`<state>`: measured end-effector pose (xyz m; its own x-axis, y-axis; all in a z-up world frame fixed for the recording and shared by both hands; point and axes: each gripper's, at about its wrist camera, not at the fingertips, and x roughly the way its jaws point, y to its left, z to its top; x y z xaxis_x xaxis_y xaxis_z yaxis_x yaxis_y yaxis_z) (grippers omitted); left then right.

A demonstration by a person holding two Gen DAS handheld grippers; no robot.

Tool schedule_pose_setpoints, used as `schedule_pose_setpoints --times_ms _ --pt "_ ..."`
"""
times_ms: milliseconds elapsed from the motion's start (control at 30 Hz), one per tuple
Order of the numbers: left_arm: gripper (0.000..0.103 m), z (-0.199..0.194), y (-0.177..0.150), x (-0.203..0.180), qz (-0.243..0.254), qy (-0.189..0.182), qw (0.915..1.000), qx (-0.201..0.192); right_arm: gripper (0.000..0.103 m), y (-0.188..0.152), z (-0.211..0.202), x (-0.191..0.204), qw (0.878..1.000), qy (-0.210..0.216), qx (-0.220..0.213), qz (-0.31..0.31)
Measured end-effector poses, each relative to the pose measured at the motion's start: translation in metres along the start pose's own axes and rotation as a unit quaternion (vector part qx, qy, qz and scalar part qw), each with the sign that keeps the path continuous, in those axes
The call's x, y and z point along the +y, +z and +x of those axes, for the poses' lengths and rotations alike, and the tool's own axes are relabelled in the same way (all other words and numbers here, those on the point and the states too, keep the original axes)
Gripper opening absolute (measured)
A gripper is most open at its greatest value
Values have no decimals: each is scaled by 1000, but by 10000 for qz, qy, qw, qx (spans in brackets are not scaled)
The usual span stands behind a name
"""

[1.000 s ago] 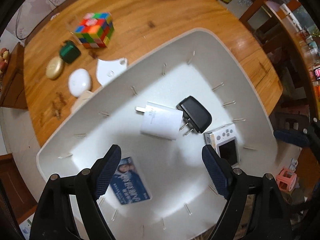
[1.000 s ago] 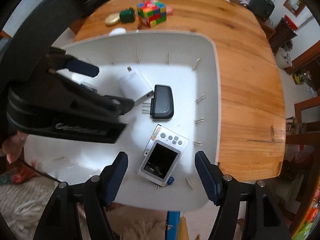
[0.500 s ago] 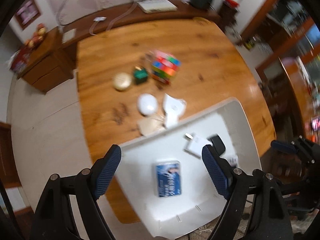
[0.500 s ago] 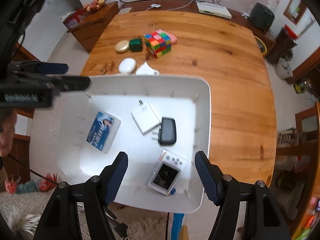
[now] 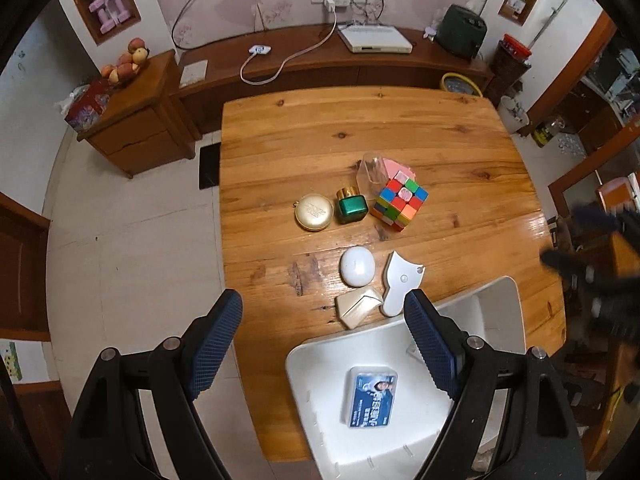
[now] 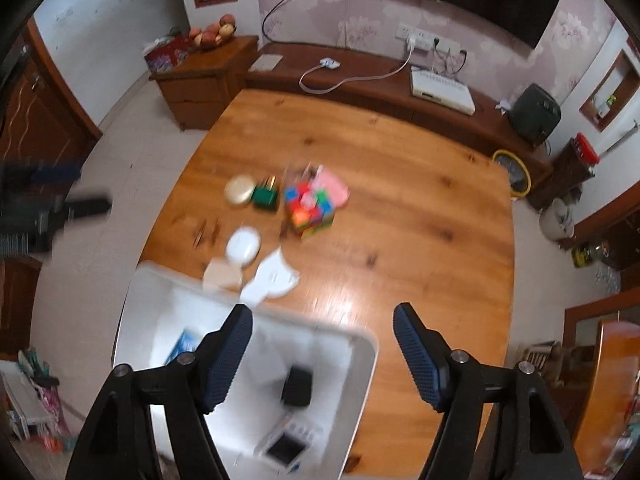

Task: Organize rigid objects
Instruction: 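Grasp the white earbud case with the left tool while the right grasps the Rubik's cube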

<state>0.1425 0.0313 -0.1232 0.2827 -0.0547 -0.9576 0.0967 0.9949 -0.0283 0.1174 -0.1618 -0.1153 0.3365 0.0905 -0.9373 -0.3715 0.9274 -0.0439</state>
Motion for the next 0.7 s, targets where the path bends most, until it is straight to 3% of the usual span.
schedule_pose_setpoints --times_ms 133,300,500,700 --pt "85 35 9 -11 73 170 9994 304 77 43 27 -17 9998 177 36 111" --pt "85 84 14 -21 109 282 9969 731 77 85 94 -27 9985 428 347 66" --pt "85 120 15 -22 16 379 9937 1052 77 100 171 -20 9941 625 857 -213" --pt "85 139 14 -19 -99 464 9910 1252 77 103 208 -8 9903 637 1116 -520"
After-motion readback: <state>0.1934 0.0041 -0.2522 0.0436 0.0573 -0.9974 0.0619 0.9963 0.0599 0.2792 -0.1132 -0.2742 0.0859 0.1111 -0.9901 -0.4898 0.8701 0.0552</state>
